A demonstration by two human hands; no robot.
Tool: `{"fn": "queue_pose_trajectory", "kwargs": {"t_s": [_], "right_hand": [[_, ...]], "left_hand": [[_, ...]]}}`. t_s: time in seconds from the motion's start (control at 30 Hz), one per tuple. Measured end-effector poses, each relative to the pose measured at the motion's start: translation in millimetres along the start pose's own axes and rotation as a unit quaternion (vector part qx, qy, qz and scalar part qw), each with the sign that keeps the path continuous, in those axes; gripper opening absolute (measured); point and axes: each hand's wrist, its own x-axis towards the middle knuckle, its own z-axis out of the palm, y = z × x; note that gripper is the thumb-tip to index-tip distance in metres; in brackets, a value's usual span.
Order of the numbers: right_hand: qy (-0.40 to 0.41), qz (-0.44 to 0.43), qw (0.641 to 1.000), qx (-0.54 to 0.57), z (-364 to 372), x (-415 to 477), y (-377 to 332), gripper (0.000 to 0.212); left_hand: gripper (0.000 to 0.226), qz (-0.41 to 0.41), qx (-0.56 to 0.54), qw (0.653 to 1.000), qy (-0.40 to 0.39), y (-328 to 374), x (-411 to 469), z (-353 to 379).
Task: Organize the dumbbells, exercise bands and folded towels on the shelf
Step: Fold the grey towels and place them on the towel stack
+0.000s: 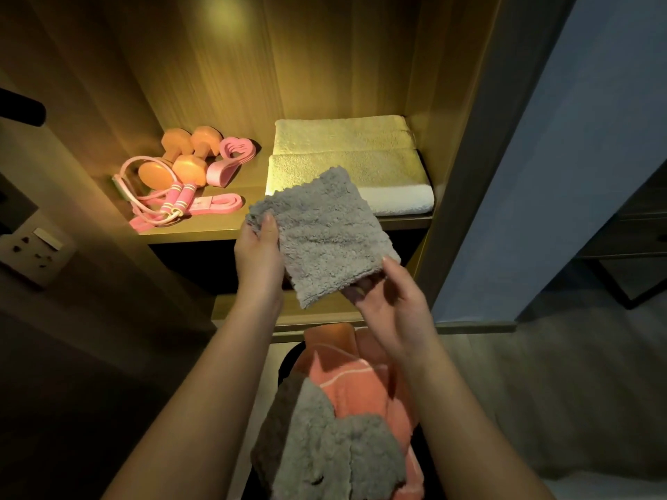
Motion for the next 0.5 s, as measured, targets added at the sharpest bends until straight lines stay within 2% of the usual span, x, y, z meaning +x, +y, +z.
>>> {"fn": "queue_pose_trajectory", "kwargs": {"t_s": [0.1,0.17,0.2,0.27,0.37,0.43,0.47,0.5], "right_hand": [[0.12,0.032,0.974,-0.191,-23.2,-4.0,-9.9,0.029],[0.166,0.02,0.936,-0.308,-31.4,-2.7,-16.5,0.029],[0.165,0.014,0.927,-0.338,-31.0,-0.8,-18.8,0.033],[0.116,0.036,0.938,-0.324,-24.1,6.4,-21.1,0.039],[0.068,0.078,0.966,-0.237,-2.0,15.8,-23.4,0.044],[0.088,0.023,0.965,-0.246,6.4,19.5,-19.7,0.027],[0.109,-0.031,0.95,-0.291,8.9,19.3,-18.2,0.016],[0.13,-0.088,0.927,-0.339,10.5,18.2,-16.9,0.017]], "left_hand": [[0.024,0.052,0.028,0.997,-0.05,12.9,4.6,-6.3],[0.016,0.093,0.06,0.989,-0.095,21.3,4.9,-7.3],[0.016,0.116,0.08,0.982,-0.124,23.9,4.8,-7.3],[0.016,0.139,0.111,0.966,-0.186,27.2,3.8,-6.2],[0.017,0.158,0.141,0.944,-0.254,28.8,2.1,-6.5],[0.019,0.18,0.174,0.937,-0.243,25.9,3.8,-8.8],[0.021,0.198,0.208,0.932,-0.22,23.4,4.5,-10.2],[0.023,0.208,0.238,0.929,-0.194,20.2,4.3,-11.5]]}}
